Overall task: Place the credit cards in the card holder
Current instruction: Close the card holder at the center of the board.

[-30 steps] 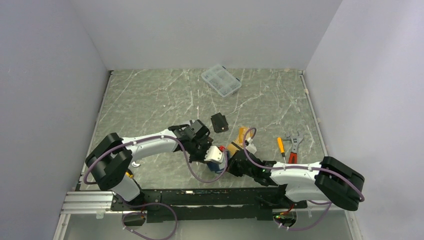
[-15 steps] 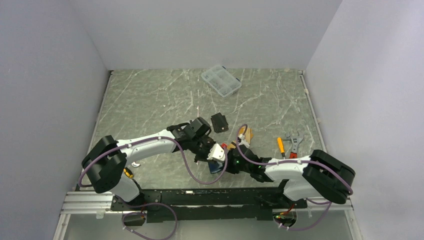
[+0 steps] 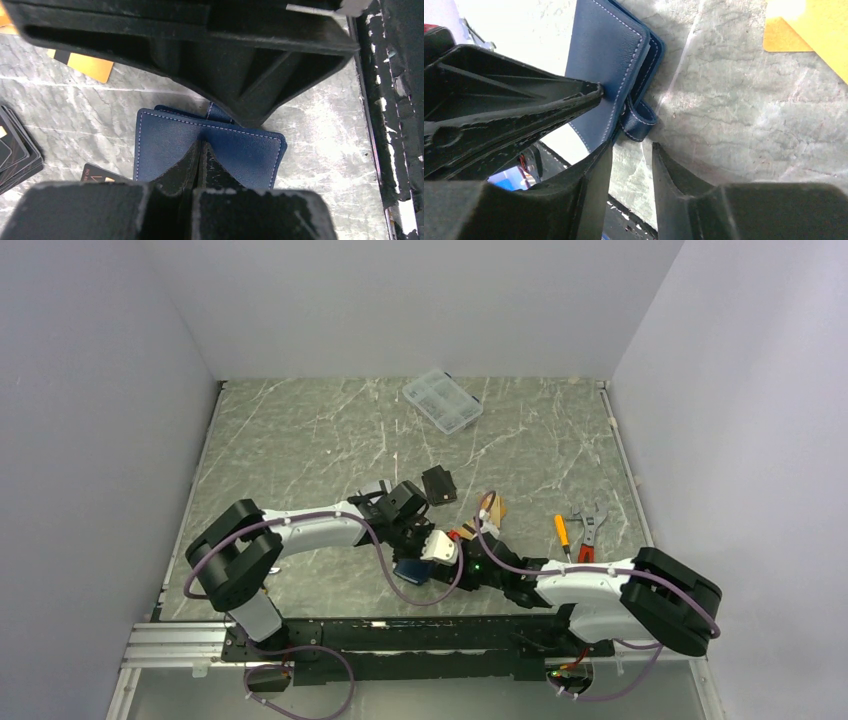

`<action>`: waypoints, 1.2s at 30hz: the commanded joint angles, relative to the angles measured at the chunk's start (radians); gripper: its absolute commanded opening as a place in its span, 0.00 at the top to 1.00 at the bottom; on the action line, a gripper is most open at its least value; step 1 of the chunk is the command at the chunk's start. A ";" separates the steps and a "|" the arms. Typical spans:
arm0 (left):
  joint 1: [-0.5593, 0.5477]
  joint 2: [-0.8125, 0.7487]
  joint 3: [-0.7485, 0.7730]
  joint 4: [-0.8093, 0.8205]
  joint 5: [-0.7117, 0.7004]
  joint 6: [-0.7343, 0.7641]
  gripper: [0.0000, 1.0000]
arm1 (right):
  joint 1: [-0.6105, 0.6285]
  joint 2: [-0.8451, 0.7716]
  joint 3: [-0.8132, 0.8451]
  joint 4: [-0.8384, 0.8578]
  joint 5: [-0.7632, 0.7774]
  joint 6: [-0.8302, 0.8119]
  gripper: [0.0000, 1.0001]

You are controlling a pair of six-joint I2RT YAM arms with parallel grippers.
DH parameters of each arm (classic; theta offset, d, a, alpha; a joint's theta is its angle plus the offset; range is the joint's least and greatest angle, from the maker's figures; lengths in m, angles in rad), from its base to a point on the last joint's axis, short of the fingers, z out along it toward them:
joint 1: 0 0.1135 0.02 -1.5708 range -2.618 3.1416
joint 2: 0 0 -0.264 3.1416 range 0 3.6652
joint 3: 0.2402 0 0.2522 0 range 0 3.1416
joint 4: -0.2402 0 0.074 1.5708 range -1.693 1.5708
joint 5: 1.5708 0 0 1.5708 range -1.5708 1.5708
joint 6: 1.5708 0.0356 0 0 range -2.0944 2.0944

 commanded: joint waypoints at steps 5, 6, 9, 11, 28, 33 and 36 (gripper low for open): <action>-0.027 -0.015 -0.029 -0.037 0.004 0.027 1.00 | 0.109 -0.056 0.053 -0.325 0.298 -0.002 0.57; -0.028 -0.024 -0.037 -0.037 0.005 0.026 1.00 | 0.124 -0.056 0.066 -0.348 0.331 0.004 0.57; -0.028 -0.066 -0.050 -0.053 -0.002 0.012 1.00 | 0.151 -0.025 0.090 -0.379 0.380 0.015 0.58; -0.023 -0.113 -0.055 -0.062 -0.003 -0.009 1.00 | 0.162 -0.009 0.098 -0.384 0.392 0.022 0.58; 0.077 -0.154 -0.071 -0.134 0.018 -0.014 1.00 | 0.281 -0.057 0.097 -0.179 0.489 -0.422 0.57; 0.090 -0.136 -0.045 -0.134 0.051 -0.018 1.00 | 0.296 -0.051 0.073 -0.019 0.423 -0.613 0.58; 0.094 -0.123 -0.033 -0.141 0.062 -0.028 1.00 | 0.302 -0.044 0.038 0.086 0.402 -0.673 0.58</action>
